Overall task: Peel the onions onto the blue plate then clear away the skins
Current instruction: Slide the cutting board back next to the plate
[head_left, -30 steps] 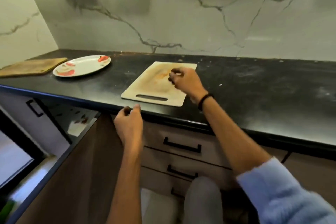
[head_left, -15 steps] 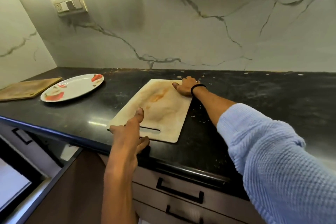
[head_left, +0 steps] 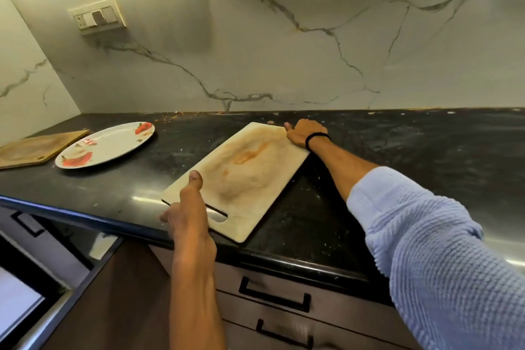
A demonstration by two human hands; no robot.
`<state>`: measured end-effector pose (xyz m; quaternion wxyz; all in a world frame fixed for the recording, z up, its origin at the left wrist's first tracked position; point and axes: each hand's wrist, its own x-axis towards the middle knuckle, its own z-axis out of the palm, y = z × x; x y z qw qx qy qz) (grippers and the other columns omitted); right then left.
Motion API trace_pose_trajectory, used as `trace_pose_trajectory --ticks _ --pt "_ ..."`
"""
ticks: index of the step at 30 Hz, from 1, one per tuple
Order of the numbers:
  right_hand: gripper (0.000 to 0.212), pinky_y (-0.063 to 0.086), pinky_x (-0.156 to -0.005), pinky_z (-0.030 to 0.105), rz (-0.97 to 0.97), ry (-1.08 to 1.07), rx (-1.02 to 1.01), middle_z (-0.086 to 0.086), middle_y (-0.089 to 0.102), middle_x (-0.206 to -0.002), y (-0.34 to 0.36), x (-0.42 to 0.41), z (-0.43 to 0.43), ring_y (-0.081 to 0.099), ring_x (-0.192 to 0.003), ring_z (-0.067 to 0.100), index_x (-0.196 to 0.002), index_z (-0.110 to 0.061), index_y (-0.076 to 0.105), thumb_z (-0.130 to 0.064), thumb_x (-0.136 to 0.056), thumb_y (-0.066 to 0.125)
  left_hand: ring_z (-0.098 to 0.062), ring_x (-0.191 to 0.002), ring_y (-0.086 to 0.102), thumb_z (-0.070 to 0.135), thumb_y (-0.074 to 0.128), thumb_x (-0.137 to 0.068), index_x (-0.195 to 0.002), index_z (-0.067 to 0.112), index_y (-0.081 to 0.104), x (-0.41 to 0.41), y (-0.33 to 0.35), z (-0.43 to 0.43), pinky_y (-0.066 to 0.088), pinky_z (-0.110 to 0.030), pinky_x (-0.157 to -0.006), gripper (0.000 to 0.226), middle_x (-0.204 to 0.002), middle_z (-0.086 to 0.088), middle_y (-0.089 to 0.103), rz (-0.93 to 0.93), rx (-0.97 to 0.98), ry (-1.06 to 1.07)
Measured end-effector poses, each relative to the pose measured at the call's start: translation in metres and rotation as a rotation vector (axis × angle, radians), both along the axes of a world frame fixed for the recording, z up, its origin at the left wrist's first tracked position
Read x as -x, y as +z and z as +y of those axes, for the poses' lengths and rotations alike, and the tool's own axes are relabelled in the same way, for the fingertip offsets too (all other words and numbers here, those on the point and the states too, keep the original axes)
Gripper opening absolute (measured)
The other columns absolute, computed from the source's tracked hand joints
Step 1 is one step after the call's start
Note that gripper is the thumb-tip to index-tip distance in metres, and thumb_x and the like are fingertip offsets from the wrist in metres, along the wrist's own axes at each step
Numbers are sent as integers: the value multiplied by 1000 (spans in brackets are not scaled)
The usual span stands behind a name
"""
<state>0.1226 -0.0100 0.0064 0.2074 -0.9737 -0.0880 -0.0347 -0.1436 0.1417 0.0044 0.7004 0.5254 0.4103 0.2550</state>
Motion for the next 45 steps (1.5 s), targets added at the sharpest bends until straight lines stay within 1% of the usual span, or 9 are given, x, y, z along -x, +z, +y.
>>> trace_pose_trajectory --ticks 4,8,13,17,22,25,33,41,45 --pt "58 44 -98 45 -38 -137 -92 16 65 -123 4 28 -40 60 -114 35 -120 -8 64 -54 -100 35 -18 -87 55 50 62 -87 -122 16 60 5 9 -3 46 -32 -63 49 -113 -6 62 -38 55 -60" --pt "57 46 -82 40 -48 -240 -202 16 70 -111 2 53 -77 64 -104 35 -107 -6 68 -53 -101 35 -26 -89 62 26 55 -89 -110 17 63 11 18 -10 51 -38 -69 24 -102 -10 66 -45 104 -92" --pt "51 42 -77 38 -71 -415 -262 16 69 -113 8 98 -134 64 -105 35 -111 -6 67 -47 -101 38 -29 -101 60 13 48 -89 -120 8 57 0 22 -33 52 -47 -89 32 -112 -11 63 23 -87 -133" --pt "55 44 -92 44 -60 -580 -343 24 58 -127 6 138 -196 56 -116 39 -125 -3 60 -47 -102 37 -26 -91 58 12 47 -95 -113 0 58 -24 26 -66 47 -38 -70 24 -103 -14 61 33 -274 -310" --pt "53 36 -106 49 -98 -748 -402 24 41 -137 0 191 -258 49 -119 43 -130 -1 57 -42 -102 39 -30 -84 58 7 51 -92 -96 -5 63 -64 22 -107 47 -38 -75 18 -100 -21 64 133 -536 -528" --pt "52 30 -111 51 -95 -823 -336 22 41 -141 -3 207 -279 45 -125 42 -128 -2 59 -42 -102 38 -44 -105 61 18 55 -86 -96 -5 68 -88 8 -129 53 -50 -93 29 -110 -27 67 205 -657 -578" --pt "44 29 -104 47 -72 -900 -117 20 49 -136 -16 224 -304 43 -122 40 -119 -9 66 -40 -100 41 -45 -130 36 21 59 -93 -121 -4 60 -94 -15 -178 32 -52 -111 38 -141 -26 42 404 -953 -583" --pt "40 29 -107 52 -112 -841 -119 21 52 -134 -26 236 -323 41 -125 41 -118 -11 66 -41 -95 53 -44 -128 40 16 61 -91 -127 -1 59 -100 -10 -215 33 -51 -110 40 -139 -28 44 364 -1154 -569" --pt "37 39 -98 46 -318 -796 -262 23 55 -124 -17 247 -355 48 -119 40 -119 -7 63 -34 -94 57 -43 -127 45 11 58 -85 -139 5 53 -101 -3 -260 39 -47 -107 54 -139 -29 49 148 -1245 -702"
